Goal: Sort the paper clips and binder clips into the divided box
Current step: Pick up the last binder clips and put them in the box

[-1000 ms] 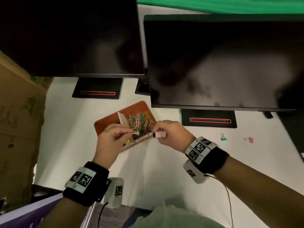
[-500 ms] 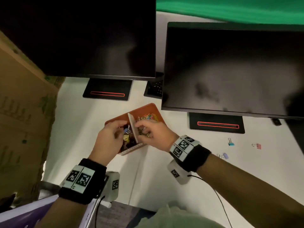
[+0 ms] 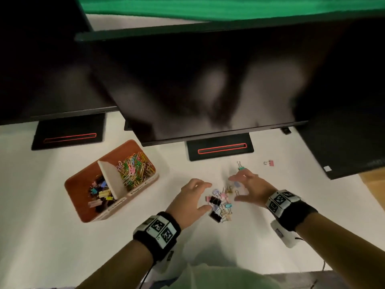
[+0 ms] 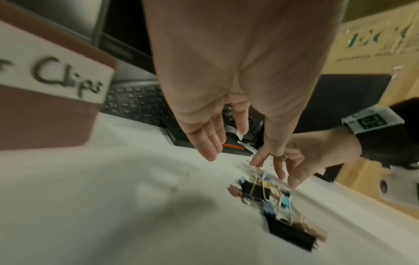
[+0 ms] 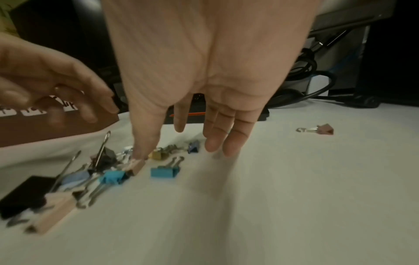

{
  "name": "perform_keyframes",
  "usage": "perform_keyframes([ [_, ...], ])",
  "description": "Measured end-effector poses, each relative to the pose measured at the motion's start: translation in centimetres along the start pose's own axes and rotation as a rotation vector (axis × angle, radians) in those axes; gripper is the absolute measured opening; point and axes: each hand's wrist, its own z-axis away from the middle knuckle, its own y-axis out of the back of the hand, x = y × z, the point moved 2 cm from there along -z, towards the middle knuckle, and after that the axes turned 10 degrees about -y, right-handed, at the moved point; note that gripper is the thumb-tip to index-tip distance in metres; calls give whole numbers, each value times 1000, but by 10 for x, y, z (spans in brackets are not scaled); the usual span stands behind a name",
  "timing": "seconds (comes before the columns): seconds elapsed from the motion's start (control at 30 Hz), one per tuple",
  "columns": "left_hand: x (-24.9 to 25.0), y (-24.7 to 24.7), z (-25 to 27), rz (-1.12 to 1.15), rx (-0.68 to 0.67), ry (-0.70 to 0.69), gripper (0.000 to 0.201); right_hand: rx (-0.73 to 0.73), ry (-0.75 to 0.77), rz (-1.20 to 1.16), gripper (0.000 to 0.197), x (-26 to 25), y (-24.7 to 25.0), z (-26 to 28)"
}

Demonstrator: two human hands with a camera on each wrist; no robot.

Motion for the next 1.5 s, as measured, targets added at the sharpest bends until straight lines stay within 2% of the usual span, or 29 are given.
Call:
perform_keyframes([
  [0.13, 5, -29, -26, -36, -38, 77, 63, -58, 45, -21, 78, 10, -8, -1],
  [0.2, 4, -39, -35, -57, -53, 111, 63, -47, 66, -42, 71, 11, -11, -5],
  [0.43, -4, -45, -43, 37, -12, 173, 32, -33, 120, -109, 30, 2, -8, -20],
  [0.7, -12, -35, -43, 123, 125, 253, 23, -13, 144, -65, 18, 0, -8, -28],
  [0.83, -17, -33, -38, 169, 133, 275, 33, -11, 181, -80, 14, 7, -4, -29],
  [0.93, -20, -31, -35, 130, 114, 241, 30, -31, 222, -106, 17, 9, -3, -26],
  [1.03, -22, -28, -32, 104, 102, 212, 25, -107, 269, -70, 39, 3, -7, -20],
  [1.1, -24, -26, -29, 105, 98, 204, 23, -130, 268, -26, 45, -3, -11, -20],
  [1.27, -29, -21, -18, 117, 151, 204, 22, -119, 239, -17, 28, -18, -14, -24],
  [1.5, -25, 3, 3, 192, 258, 196, 20, -92, 268, 16, 25, -30, -15, -29],
])
